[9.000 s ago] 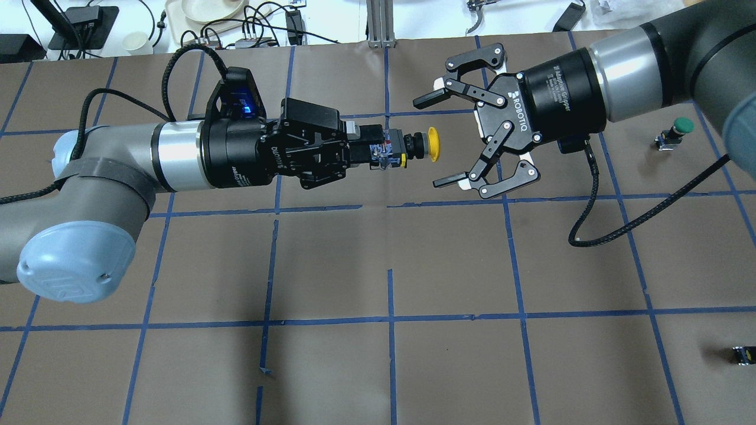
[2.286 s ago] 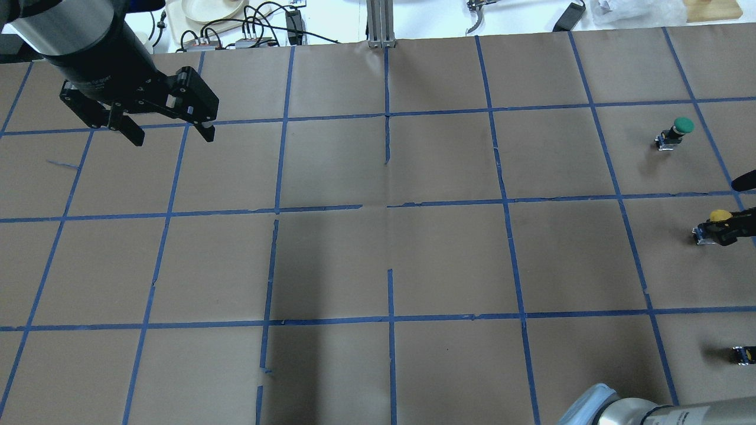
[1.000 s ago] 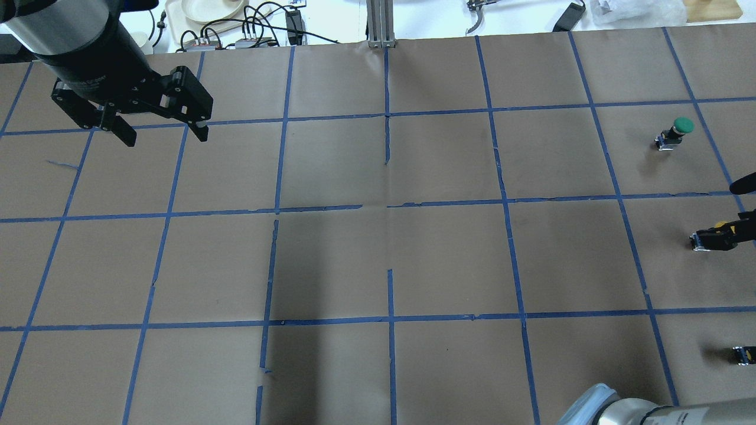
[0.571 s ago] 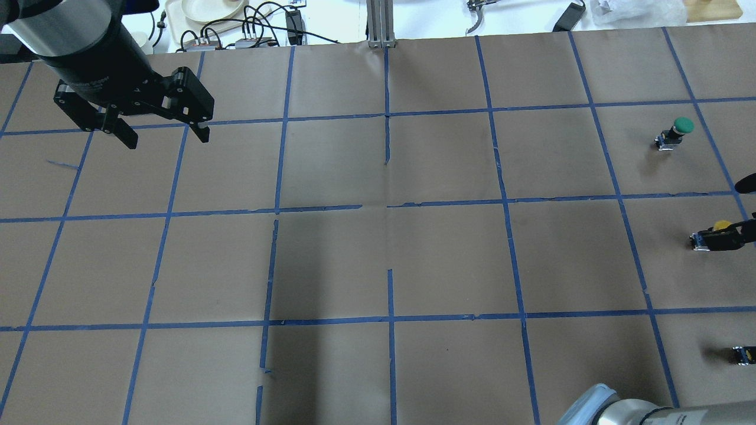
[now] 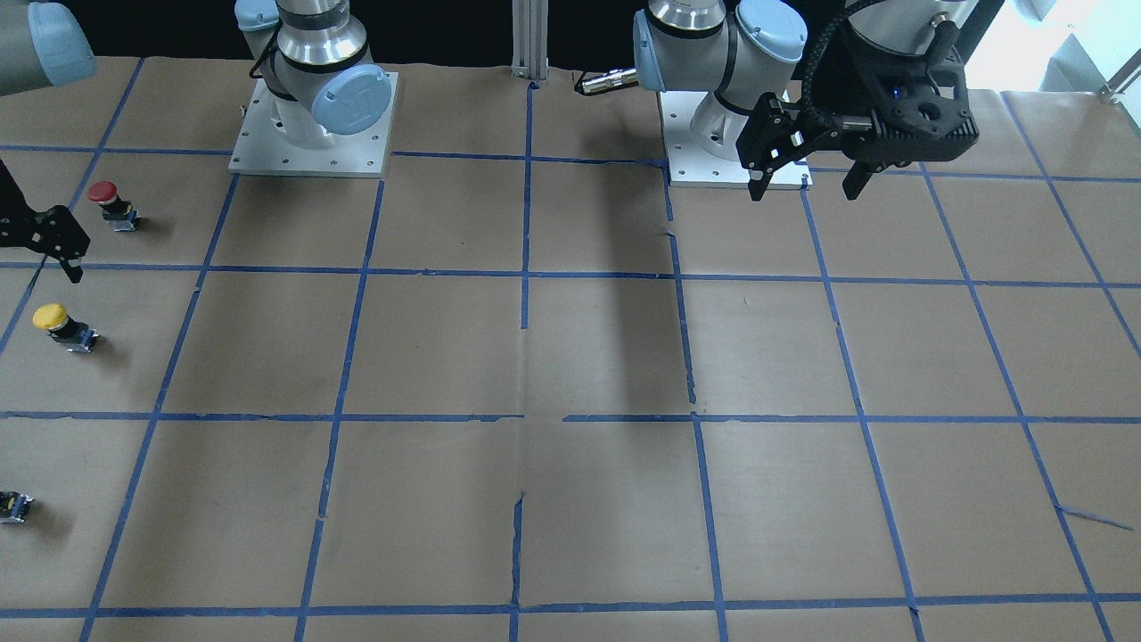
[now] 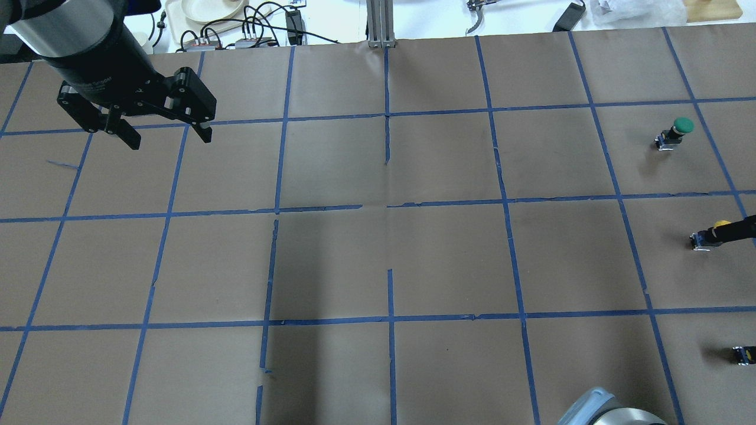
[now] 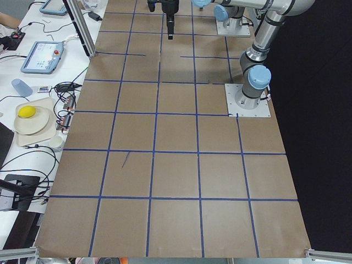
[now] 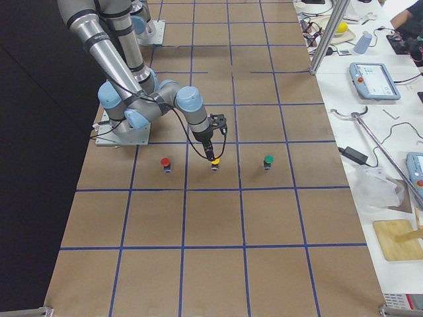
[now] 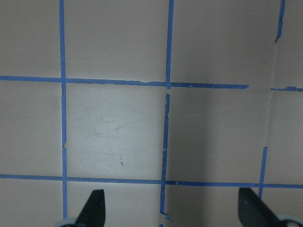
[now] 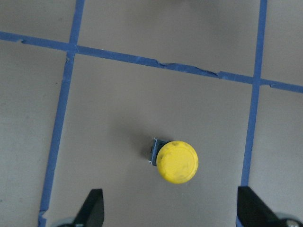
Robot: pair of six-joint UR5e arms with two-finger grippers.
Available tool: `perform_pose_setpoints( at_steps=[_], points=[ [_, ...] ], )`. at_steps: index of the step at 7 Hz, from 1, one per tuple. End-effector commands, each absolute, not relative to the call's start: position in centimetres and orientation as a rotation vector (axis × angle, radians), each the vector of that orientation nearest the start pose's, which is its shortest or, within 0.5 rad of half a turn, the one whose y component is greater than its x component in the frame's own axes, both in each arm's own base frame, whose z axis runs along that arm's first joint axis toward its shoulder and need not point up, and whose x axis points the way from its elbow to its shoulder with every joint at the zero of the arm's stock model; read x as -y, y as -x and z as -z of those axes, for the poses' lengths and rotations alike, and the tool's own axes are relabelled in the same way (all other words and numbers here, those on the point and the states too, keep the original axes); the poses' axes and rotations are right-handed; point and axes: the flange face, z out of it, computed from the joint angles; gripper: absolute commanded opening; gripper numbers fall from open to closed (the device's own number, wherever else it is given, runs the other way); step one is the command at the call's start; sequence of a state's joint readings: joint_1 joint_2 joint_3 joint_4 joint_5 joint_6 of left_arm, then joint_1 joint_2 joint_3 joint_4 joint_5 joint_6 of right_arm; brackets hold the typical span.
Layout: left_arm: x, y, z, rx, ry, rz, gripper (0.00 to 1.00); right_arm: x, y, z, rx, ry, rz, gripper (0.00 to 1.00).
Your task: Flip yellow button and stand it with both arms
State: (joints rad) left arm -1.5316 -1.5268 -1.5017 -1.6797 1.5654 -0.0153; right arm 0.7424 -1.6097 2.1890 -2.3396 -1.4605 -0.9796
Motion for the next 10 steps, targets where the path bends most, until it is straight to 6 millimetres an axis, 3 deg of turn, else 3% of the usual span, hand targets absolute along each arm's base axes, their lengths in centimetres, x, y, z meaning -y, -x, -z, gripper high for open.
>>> perform_pose_setpoints(
  at_steps=[1, 3, 4, 6, 8, 10],
  points=[
    [47.6, 11.5, -53.3, -3.136, 0.084, 0.012, 1.00, 42.5, 18.7, -34.7, -3.230, 0.192, 0.111, 1.00],
    [47.6, 11.6, -53.3, -3.145, 0.084, 0.012, 1.00, 42.8, 12.2, -39.9, -3.154, -0.056, -0.066, 1.00],
    [47.6, 11.5, -53.3, -3.145, 0.087, 0.010, 1.00, 42.1, 7.4, -42.5, -3.146, -0.138, -0.100, 1.00],
    [47.6, 11.5, -53.3, -3.146, 0.087, 0.010, 1.00, 39.0, -2.6, -45.7, -3.151, -0.144, -0.094, 1.00],
    [47.6, 11.6, -53.3, -3.146, 0.084, 0.015, 1.00, 37.5, -10.8, -48.5, -3.173, -0.108, -0.101, 1.00],
    [47.6, 11.5, -53.3, -3.146, 0.087, 0.010, 1.00, 38.5, -12.7, -47.9, -3.137, -0.041, -0.130, 1.00]
  ],
)
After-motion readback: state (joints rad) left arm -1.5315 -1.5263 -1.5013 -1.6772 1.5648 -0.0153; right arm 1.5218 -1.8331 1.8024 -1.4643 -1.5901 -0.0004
